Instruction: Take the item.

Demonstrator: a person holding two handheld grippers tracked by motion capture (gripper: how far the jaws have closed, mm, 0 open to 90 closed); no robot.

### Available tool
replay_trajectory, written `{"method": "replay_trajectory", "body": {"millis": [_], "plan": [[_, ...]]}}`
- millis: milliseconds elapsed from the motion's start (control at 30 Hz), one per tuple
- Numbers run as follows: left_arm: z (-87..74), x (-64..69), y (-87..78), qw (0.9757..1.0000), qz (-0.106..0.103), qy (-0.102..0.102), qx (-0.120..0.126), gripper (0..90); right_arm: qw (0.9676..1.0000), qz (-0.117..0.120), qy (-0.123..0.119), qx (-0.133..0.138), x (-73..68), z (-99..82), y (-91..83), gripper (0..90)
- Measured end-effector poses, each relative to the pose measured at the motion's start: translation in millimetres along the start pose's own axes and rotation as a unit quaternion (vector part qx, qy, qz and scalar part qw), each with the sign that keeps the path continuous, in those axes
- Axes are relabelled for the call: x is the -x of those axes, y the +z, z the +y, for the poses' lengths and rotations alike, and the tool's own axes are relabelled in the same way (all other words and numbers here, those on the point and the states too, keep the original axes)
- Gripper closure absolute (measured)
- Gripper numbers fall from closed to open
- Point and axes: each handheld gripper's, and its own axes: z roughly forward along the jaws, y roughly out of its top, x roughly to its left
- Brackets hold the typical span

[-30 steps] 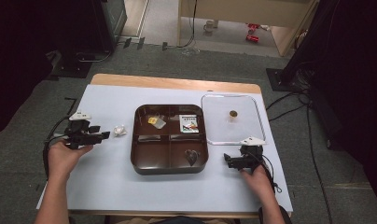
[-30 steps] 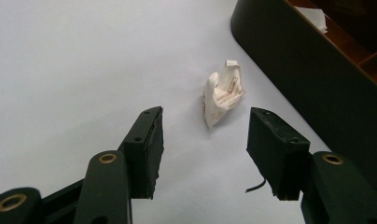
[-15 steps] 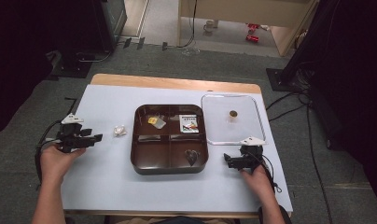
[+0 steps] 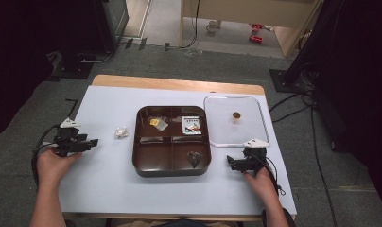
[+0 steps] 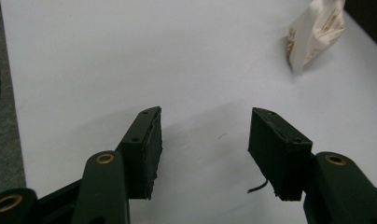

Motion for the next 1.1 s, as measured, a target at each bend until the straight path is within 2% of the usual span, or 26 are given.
{"method": "replay_trajectory", "body": {"millis": [100, 200, 267, 333, 433, 567, 633, 667, 700, 967, 1100], "plan": [[-3.5, -0.3, -1.7, 1.0, 0.008, 0.004, -0.003, 43.8, 1.0, 0.0, 0.0, 0.0, 0.0, 0.0, 0.0, 0.0], [-7.1, -1.6, -1.2, 0.9998, 0.012, -0.003, -0.013, 42.9, 1.0, 0.0, 0.0, 0.0, 0.0, 0.0, 0.0, 0.0], [-8.9, -0.8, -1.0, 0.9999, 0.012, 0.005, -0.007, 42.2, 1.0, 0.0, 0.0, 0.0, 0.0, 0.0, 0.0, 0.0], [-9.8, 0.0, -0.5, 0.9999, 0.01, 0.002, -0.004, 40.3, 1.0, 0.0, 0.0, 0.0, 0.0, 0.0, 0.0, 0.0], [-14.4, 1.4, 1.0, 0.9999, -0.006, 0.0, 0.013, 27.9, 1.0, 0.0, -0.001, 0.0, 0.1, -0.1, 0.0, 0.0], [-16.1, 7.7, 3.8, 0.9998, 0.005, 0.005, 0.018, 22.5, 1.0, 0.0, -0.001, 0.0, 0.1, -0.1, 0.0, 0.0], [-17.6, 12.3, 6.1, 0.9996, 0.014, 0.017, 0.02, 16.7, 1.0, 0.0, -0.001, 0.0, 0.1, -0.1, 0.0, 0.0], [-18.9, 16.0, 7.3, 0.999, 0.027, 0.027, 0.022, 16.5, 1.0, 0.0, -0.001, 0.0, 0.1, 0.0, 0.0, 0.0], [-20.1, 16.7, 7.1, 0.9989, 0.03, 0.027, 0.025, 16.1, 1.0, 0.0, -0.001, 0.0, 0.1, 0.0, 0.0, 0.0], [-28.7, 17.2, 7.9, 0.9975, 0.032, 0.021, 0.06, 15.6, 1.0, 0.0, -0.001, 0.0, 0.1, -0.1, 0.0, 0.0], [-29.4, 17.4, 7.9, 0.9973, 0.033, 0.021, 0.062, 15.5, 1.0, 0.0, -0.001, -0.001, 0.1, 0.0, -0.1, 0.0]]}}
